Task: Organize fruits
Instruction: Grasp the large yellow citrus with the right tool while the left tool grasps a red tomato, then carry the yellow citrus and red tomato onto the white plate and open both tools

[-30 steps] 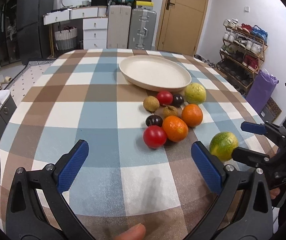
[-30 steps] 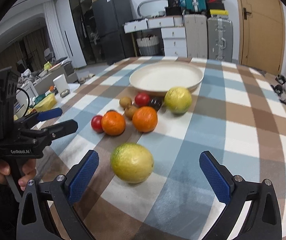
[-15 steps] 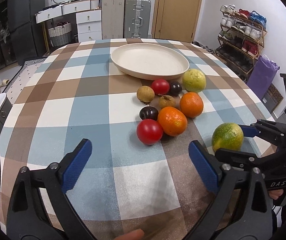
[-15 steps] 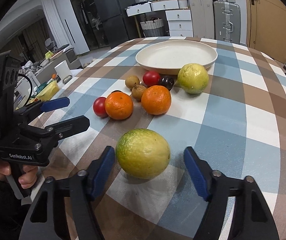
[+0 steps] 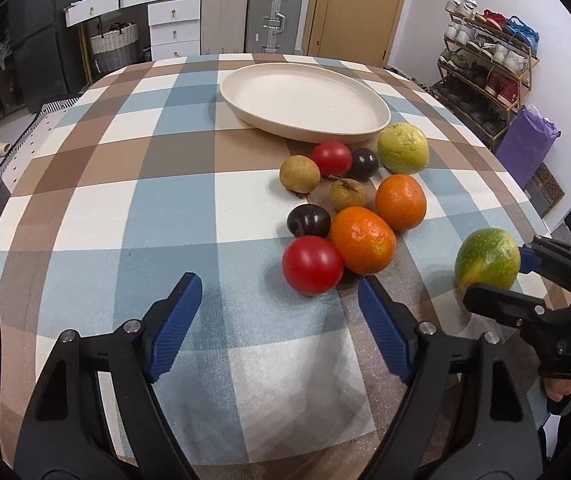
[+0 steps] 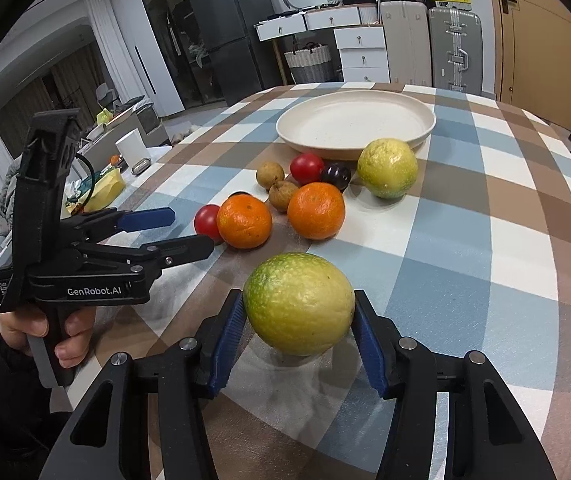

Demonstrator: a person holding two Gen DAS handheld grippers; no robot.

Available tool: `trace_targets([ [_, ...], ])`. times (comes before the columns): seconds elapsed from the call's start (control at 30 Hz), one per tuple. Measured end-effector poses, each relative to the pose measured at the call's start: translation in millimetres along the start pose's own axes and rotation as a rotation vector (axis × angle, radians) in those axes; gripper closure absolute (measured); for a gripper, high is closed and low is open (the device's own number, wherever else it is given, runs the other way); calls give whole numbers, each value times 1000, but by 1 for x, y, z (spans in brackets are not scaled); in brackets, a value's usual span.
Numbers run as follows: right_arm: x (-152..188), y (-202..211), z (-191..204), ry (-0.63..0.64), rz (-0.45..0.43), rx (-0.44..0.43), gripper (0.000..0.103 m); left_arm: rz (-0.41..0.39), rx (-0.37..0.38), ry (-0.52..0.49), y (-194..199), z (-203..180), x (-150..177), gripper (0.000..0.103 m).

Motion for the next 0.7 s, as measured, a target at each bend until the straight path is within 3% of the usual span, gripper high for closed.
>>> trace_targets([
  [0.2, -4, 1, -3, -7, -4, 2, 49, 7, 21, -17, -5, -4, -4, 36],
  [0.37, -5, 2, -4, -13, -7, 3, 49, 6, 68, -31, -5, -7, -3, 74],
  [0.4, -5, 2, -4, -12, -8, 3, 49, 12, 84, -28, -6, -7, -3, 76],
  [0.7, -7, 4, -7, -16, -23, 1, 49, -23, 87, -6, 5, -2, -4, 76],
])
Point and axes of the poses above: each gripper's, at about its wrist camera, not at the fingertips, and y roughly against the way its jaws point, z to its left, x to its underside, the point moved 3 cm from there along -y, roughly the way its jaws point, and after that the axes turned 3 degrees about y, right-handed, at the moved point
